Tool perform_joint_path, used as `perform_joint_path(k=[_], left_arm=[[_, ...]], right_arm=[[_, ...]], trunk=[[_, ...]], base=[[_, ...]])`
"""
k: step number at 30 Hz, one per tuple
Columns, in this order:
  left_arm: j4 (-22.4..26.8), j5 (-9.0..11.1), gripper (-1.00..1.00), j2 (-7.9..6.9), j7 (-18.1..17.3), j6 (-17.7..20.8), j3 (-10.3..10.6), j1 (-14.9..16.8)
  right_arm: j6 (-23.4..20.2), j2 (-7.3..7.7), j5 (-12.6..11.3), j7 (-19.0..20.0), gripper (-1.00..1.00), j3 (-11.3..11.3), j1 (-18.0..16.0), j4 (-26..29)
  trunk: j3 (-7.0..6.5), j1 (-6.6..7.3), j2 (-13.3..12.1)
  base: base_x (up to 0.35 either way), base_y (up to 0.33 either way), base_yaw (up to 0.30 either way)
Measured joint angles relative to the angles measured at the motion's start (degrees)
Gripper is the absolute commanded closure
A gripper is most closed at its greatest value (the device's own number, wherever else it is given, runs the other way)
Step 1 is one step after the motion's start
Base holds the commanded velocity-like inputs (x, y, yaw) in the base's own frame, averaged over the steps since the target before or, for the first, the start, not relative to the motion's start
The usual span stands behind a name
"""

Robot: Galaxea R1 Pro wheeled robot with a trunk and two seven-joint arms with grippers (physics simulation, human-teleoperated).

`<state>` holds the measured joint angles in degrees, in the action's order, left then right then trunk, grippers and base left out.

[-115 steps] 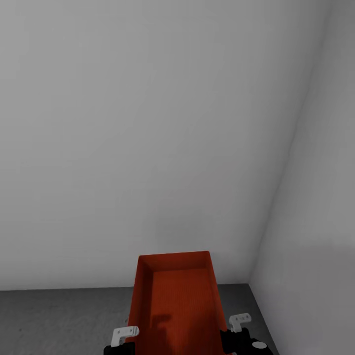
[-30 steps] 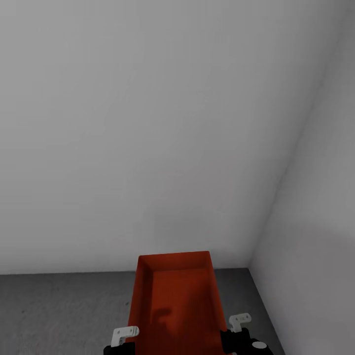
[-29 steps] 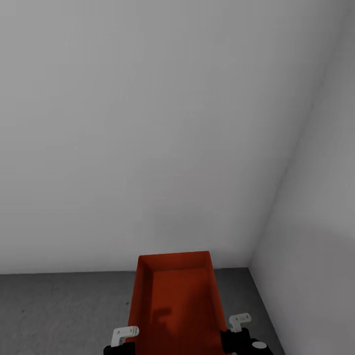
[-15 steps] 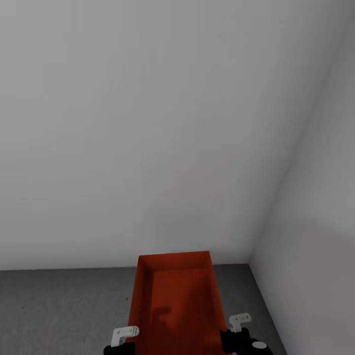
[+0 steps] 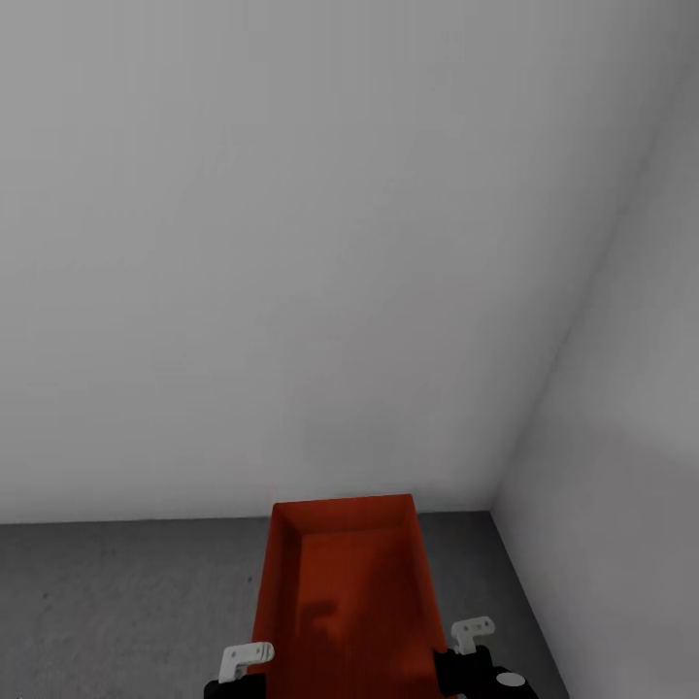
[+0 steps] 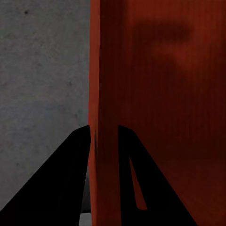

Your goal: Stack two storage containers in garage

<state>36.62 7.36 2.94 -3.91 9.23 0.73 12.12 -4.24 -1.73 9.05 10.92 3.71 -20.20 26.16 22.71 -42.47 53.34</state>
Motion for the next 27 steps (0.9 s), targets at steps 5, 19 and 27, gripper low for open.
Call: perform_joint_path(k=[5,19,27], left_arm=[[0.0,0.01,1.0,0.0,0.0,-0.05,0.0,0.0],[0.0,-0.02,1.0,0.0,-0.01,0.0,-0.01,0.0],[0.0,-0.01,1.0,0.0,-0.01,-0.02,-0.01,0.0]], right_arm=[[0.02,0.0,-0.01,-0.01,1.0,-0.01,0.0,0.02],[-0.01,0.0,0.0,0.01,1.0,0.0,0.0,0.01],[0.0,0.0,0.0,0.0,1.0,-0.01,0.0,0.02]], trunk=[[1.36,-1.1,2.01],[5.17,-4.18,7.63],[7.34,-5.93,10.84]], base=[[0.0,0.0,0.0],[0.0,0.0,0.0],[0.0,0.0,0.0]])
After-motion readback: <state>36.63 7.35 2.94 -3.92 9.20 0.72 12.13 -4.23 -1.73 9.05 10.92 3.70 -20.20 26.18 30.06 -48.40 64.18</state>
